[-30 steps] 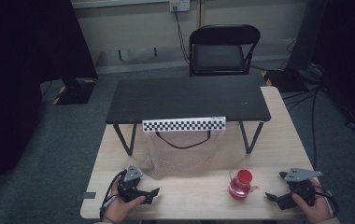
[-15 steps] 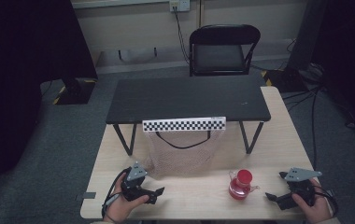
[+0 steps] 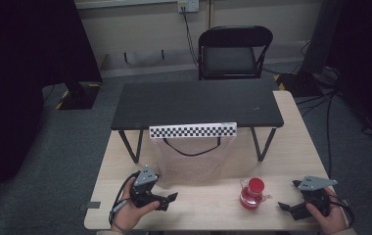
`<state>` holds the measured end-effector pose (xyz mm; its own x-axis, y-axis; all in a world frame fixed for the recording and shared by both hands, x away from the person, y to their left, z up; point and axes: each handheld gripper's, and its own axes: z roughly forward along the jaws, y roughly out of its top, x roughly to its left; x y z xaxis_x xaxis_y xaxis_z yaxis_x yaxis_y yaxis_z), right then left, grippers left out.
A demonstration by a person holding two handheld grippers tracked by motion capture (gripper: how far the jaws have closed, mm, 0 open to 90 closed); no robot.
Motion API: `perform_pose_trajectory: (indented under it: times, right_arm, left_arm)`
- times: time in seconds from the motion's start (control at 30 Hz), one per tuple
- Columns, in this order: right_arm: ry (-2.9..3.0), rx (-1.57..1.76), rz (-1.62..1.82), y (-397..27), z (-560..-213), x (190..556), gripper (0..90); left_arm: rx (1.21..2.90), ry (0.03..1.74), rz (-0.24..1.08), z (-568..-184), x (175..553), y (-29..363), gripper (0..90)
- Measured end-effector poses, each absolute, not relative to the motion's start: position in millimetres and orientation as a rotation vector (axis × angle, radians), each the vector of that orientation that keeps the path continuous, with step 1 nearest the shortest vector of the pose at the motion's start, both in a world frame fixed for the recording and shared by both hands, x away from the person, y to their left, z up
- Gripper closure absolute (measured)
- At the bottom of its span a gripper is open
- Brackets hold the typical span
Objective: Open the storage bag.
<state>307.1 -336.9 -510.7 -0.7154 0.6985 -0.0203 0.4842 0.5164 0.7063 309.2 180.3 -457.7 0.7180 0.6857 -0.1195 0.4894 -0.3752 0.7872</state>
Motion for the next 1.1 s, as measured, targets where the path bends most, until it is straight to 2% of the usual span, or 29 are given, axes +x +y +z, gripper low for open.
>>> perform_pose_trajectory:
  times: [1.1]
  right_arm:
    - [2.459, 0.989, 1.005, -337, -511, 307, 0.0]
  left_arm:
    - [2.033, 0.8, 0.268, -437, 319, 147, 6.5]
